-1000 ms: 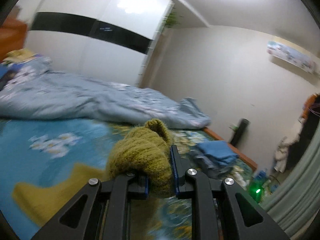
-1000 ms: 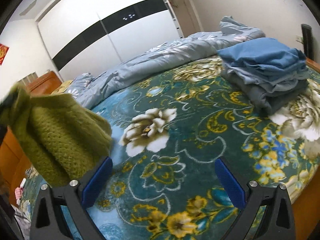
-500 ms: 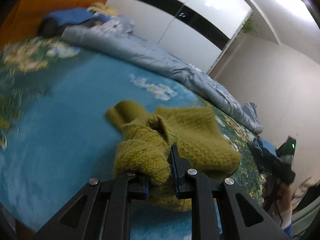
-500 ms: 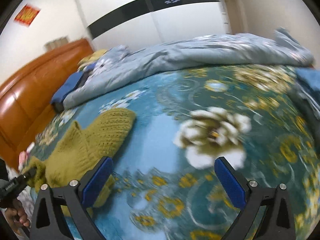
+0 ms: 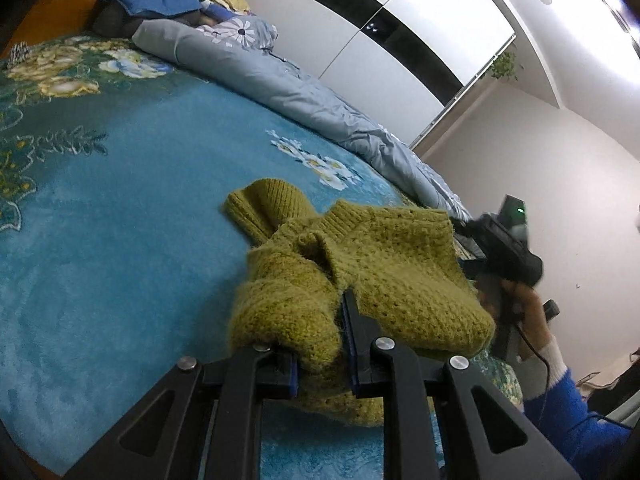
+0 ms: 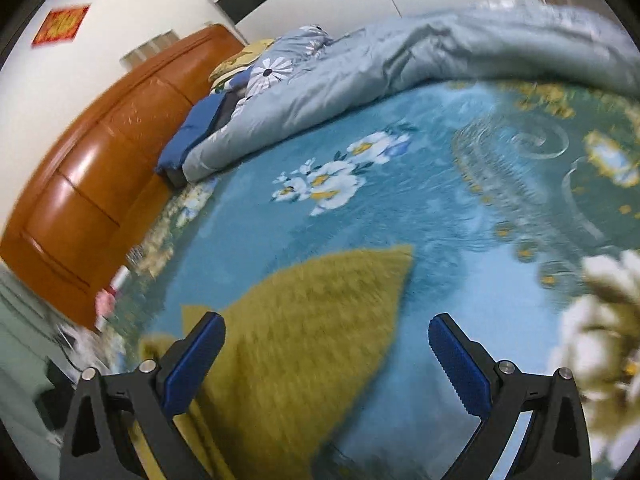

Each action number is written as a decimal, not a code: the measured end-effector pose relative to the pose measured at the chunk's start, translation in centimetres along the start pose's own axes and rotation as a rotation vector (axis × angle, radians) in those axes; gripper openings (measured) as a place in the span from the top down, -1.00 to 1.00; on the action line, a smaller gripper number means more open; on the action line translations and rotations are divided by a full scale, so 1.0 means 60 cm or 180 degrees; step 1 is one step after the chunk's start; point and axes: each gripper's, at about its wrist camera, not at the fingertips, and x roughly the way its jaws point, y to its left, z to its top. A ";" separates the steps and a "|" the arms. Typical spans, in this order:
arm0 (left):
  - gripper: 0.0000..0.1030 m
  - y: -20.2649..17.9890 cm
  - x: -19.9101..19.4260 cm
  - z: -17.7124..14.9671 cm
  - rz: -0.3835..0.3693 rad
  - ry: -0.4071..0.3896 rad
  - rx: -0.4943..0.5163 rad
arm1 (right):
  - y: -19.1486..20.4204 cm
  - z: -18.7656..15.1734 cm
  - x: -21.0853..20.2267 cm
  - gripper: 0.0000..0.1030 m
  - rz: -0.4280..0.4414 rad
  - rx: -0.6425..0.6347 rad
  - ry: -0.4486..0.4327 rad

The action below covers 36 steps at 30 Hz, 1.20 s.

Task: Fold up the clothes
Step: 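Lift the sweater vest with both grippers and shake it out in the air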

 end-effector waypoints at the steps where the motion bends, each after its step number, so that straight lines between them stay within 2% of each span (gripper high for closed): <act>1: 0.64 0.000 0.000 0.000 -0.0004 0.0002 -0.0002 | 0.001 0.004 0.009 -1.00 0.0016 0.0032 0.0033; 4: 0.63 0.001 0.000 0.000 -0.0016 0.0007 -0.0010 | 0.005 0.012 0.035 -0.91 0.0081 0.0113 0.0165; 7: 0.63 0.002 0.000 0.000 -0.0029 0.0012 -0.0017 | 0.009 0.012 0.047 -0.71 0.0106 0.0177 0.0235; 9: 0.63 0.003 0.000 0.000 -0.0037 0.0016 -0.0021 | 0.007 0.010 0.046 -0.36 0.0103 0.0243 0.0258; 10: 0.63 0.003 0.000 0.000 -0.0041 0.0018 -0.0024 | 0.007 0.010 0.045 -0.28 0.0106 0.0279 0.0266; 12: 0.63 -0.001 -0.004 0.000 -0.0037 0.0001 -0.0015 | 0.010 0.009 0.040 0.16 0.0067 0.0322 0.0264; 14: 0.63 -0.011 -0.010 0.002 -0.0009 -0.0024 0.0036 | 0.017 0.008 0.031 0.50 0.0067 0.0312 0.0236; 17: 0.64 -0.031 -0.021 0.010 0.0037 -0.0074 0.0173 | 0.030 0.013 -0.001 0.58 0.0088 0.0305 0.0083; 24: 0.64 -0.119 -0.035 0.066 -0.0054 -0.0231 0.0657 | 0.075 0.049 -0.170 0.62 0.0127 0.0035 -0.0509; 32: 0.65 -0.268 -0.060 0.166 -0.0521 -0.0557 0.1150 | 0.112 0.074 -0.423 0.62 -0.0174 -0.0307 -0.1464; 36: 0.65 -0.332 -0.066 0.189 -0.0767 -0.0614 0.1348 | 0.138 0.067 -0.552 0.63 -0.0369 -0.0481 -0.1933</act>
